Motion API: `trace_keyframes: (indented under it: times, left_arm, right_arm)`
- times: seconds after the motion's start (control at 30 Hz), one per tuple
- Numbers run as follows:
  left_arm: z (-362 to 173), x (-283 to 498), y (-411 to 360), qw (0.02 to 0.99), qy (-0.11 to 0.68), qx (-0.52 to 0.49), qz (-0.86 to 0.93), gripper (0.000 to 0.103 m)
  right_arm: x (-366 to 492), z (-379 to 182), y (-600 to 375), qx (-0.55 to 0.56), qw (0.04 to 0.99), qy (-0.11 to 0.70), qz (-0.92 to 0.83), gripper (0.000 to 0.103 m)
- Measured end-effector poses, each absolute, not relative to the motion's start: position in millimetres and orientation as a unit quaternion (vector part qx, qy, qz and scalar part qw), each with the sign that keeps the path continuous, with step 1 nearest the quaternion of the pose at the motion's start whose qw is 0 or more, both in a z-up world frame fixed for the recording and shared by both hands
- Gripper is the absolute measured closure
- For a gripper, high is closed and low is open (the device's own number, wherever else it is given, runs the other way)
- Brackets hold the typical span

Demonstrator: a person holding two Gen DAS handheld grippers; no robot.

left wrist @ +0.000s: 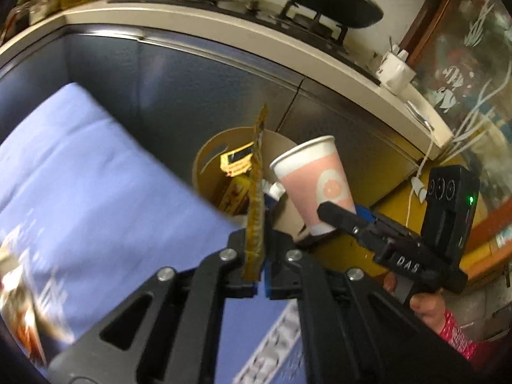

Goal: Collect trash
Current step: 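Drop the paper cup and yellow wrapper into the beige bin, then grasp the clear plastic bottle with the left gripper while the right grasps a pink wrapper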

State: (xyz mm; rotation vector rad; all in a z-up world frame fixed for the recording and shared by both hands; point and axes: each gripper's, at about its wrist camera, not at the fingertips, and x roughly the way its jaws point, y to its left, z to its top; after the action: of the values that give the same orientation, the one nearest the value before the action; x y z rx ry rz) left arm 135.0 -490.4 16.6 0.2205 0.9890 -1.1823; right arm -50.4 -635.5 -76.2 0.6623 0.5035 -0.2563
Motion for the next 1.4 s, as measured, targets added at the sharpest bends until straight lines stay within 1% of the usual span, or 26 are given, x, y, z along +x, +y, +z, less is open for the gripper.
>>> trace_keyframes:
  times: [0.17,0.2,0.23,0.27,0.3,0.33,0.37,0.47,0.53,0.63,0.73,0.77,0.83,0.9,1.07,1.1,1.2,1.27,1.33,1.4]
  left_arm:
    - [1,138,-529,0.709,0.448,0.123,-0.53,0.101]
    - [-5,139,-535,0.713,0.448,0.127,-0.524,0.098]
    - [-9,141,-540,0.714,0.45,0.13,-0.52,0.093]
    - [-14,143,-544,0.715,0.455,0.132,-0.515,0.077]
    - [-17,144,-548,0.717,0.457,0.132,-0.509,0.059]
    - [-18,146,-547,0.722,0.456,0.131,-0.504,0.055]
    - [-17,147,-544,0.727,0.454,0.127,-0.5,0.054]
    - [-5,151,-527,0.729,0.456,0.104,-0.5,0.054]
    - [14,150,-506,0.745,0.435,0.085,-0.499,0.054]
    - [34,141,-456,0.762,0.411,0.064,-0.496,0.054]
    - [41,128,-393,0.788,0.388,0.065,-0.473,0.054]
    - [40,125,-378,0.793,0.386,0.066,-0.467,0.054]
    - [35,118,-329,0.809,0.382,0.062,-0.443,0.054]
    - [27,114,-276,0.824,0.386,0.052,-0.412,0.054]
    - [14,115,-146,0.871,0.388,0.028,-0.299,0.054]
    - [14,118,-113,0.887,0.381,0.022,-0.259,0.05]
    - [15,127,-49,0.922,0.35,0.01,-0.165,0.039]
    - [9,142,-22,0.927,0.349,-0.009,-0.136,0.039]
    - [5,154,-13,0.926,0.353,-0.023,-0.134,0.039]
    - [-2,164,-16,0.925,0.353,-0.02,-0.14,0.034]
  right_arm:
    - [-36,-94,-653,0.323,0.899,0.259,-0.142,0.049]
    - [-34,-96,-654,0.325,0.898,0.261,-0.142,0.049]
    - [-31,-100,-657,0.327,0.897,0.261,-0.143,0.047]
    - [-29,-102,-656,0.327,0.897,0.26,-0.147,0.044]
    - [-28,-104,-655,0.325,0.895,0.259,-0.16,0.037]
    - [-28,-105,-655,0.328,0.894,0.255,-0.168,0.035]
    - [-30,-104,-655,0.333,0.894,0.249,-0.169,0.033]
    - [-35,-94,-651,0.339,0.896,0.232,-0.169,0.033]
    - [-42,-82,-643,0.341,0.902,0.212,-0.16,0.033]
    - [-46,-66,-625,0.332,0.913,0.193,-0.139,0.033]
    - [-39,-55,-599,0.319,0.92,0.194,-0.114,0.033]
    - [-31,-53,-590,0.318,0.921,0.2,-0.105,0.033]
    - [-16,-51,-566,0.312,0.922,0.215,-0.076,0.038]
    - [-2,-49,-539,0.299,0.924,0.233,-0.049,0.045]
    - [54,-48,-459,0.284,0.913,0.288,0.056,0.045]
    - [68,-46,-442,0.278,0.91,0.299,0.075,0.045]
    - [109,-35,-398,0.26,0.901,0.326,0.12,0.045]
    - [152,-27,-369,0.255,0.889,0.348,0.152,0.045]
    - [195,-22,-347,0.263,0.875,0.368,0.172,0.045]
    - [242,-20,-329,0.271,0.861,0.387,0.187,0.045]
